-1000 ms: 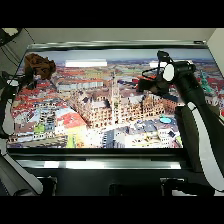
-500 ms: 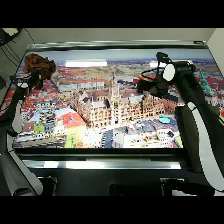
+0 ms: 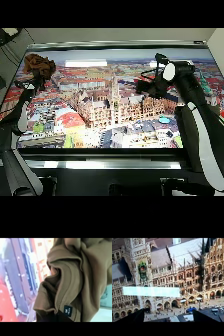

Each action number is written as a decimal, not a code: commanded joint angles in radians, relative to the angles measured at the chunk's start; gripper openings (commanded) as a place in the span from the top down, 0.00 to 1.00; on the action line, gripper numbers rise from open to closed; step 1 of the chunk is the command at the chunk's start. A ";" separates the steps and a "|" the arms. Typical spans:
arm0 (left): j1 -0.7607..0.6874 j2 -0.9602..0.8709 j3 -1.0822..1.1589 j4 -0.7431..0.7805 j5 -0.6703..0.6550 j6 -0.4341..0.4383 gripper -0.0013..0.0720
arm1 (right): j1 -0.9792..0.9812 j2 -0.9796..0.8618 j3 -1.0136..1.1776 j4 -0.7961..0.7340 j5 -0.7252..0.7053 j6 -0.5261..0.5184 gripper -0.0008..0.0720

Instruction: Fold the shirts.

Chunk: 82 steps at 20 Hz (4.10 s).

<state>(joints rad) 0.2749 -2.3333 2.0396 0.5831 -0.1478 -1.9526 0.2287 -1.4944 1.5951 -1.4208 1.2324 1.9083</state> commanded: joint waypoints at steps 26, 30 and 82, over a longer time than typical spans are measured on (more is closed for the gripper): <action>-1.070 1.064 -0.618 0.472 -0.687 0.463 0.95 | 0.000 0.740 0.031 -0.315 -0.007 -0.104 0.04; -1.163 0.901 -0.553 0.487 -0.687 0.418 0.00 | 0.000 0.720 0.031 -0.405 0.000 -0.075 0.04; -0.170 0.728 -0.866 0.161 -0.861 0.701 0.95 | 0.193 -0.005 -0.606 0.767 -0.278 -0.294 0.00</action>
<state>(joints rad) 0.1051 -1.6062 1.1728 0.7444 -0.9970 -1.2812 0.3737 -1.4528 0.9897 -0.7383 1.0386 1.6180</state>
